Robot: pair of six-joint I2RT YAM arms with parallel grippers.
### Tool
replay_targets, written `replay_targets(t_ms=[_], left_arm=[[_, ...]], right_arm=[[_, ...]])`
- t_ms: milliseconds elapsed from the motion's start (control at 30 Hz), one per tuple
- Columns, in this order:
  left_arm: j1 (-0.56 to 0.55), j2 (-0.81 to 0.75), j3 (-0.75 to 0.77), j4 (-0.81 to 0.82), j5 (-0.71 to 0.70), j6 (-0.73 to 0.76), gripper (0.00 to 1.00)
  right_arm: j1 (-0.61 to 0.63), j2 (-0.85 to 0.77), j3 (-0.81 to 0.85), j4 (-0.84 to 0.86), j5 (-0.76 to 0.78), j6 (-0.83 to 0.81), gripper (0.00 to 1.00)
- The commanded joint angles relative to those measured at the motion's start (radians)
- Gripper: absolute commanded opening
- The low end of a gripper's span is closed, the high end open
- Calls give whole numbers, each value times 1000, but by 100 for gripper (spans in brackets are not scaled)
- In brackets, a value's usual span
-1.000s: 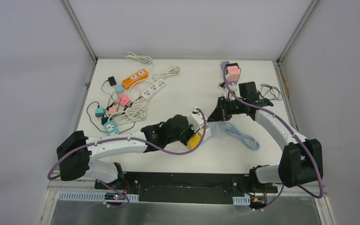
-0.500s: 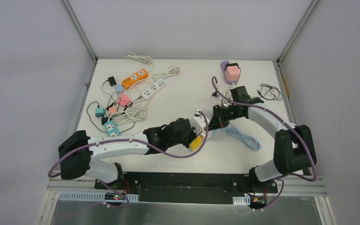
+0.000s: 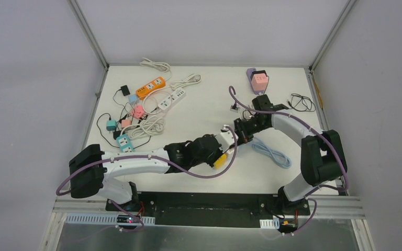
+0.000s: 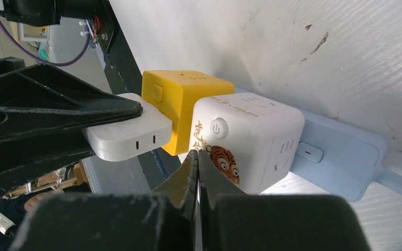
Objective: Pull the plug off the socket
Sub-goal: Remove the plug from the socket.
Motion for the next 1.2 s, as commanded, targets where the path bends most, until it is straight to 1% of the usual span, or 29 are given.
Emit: replay_targets(t_ms=[0, 100, 167, 267, 333, 467, 567, 633, 700, 767, 833, 900, 967, 1067, 1133, 1167], left_arm=[[-41, 39, 71, -86, -92, 66, 0], [-68, 83, 100, -122, -137, 73, 0], [-71, 98, 106, -125, -146, 41, 0], [-64, 91, 101, -115, -156, -79, 0], [-45, 77, 97, -112, -127, -161, 0], [-24, 27, 45, -60, -99, -259, 0], [-28, 9, 20, -43, -112, -239, 0], [-58, 23, 40, -77, -152, -170, 0], [-98, 48, 71, -106, -227, -77, 0], [-116, 78, 108, -149, -252, -38, 0], [-118, 88, 126, -169, -257, -40, 0], [-116, 74, 118, -155, -255, -66, 0], [-103, 40, 84, -105, -228, -114, 0], [-35, -24, 5, 23, -102, -223, 0], [-15, -57, -29, 80, -80, -240, 0], [-16, -59, -27, 78, -83, -218, 0]], right_arm=[[28, 28, -10, -36, 117, -97, 0], [29, 40, -4, -55, 133, -120, 0], [29, 46, -2, -64, 146, -131, 0], [29, 55, 2, -72, 160, -133, 0], [29, 60, 5, -73, 169, -133, 0], [31, 66, 7, -70, 203, -123, 0], [39, 69, 9, -60, 230, -113, 0], [43, 71, 10, -59, 243, -108, 0], [47, 73, 11, -57, 249, -106, 0], [49, 73, 11, -56, 256, -106, 0], [54, 73, 12, -55, 265, -105, 0], [54, 71, 10, -52, 278, -103, 0], [54, 70, 9, -49, 287, -100, 0], [56, 71, 9, -46, 297, -96, 0], [58, 73, 9, -44, 300, -96, 0], [60, 73, 9, -44, 302, -94, 0]])
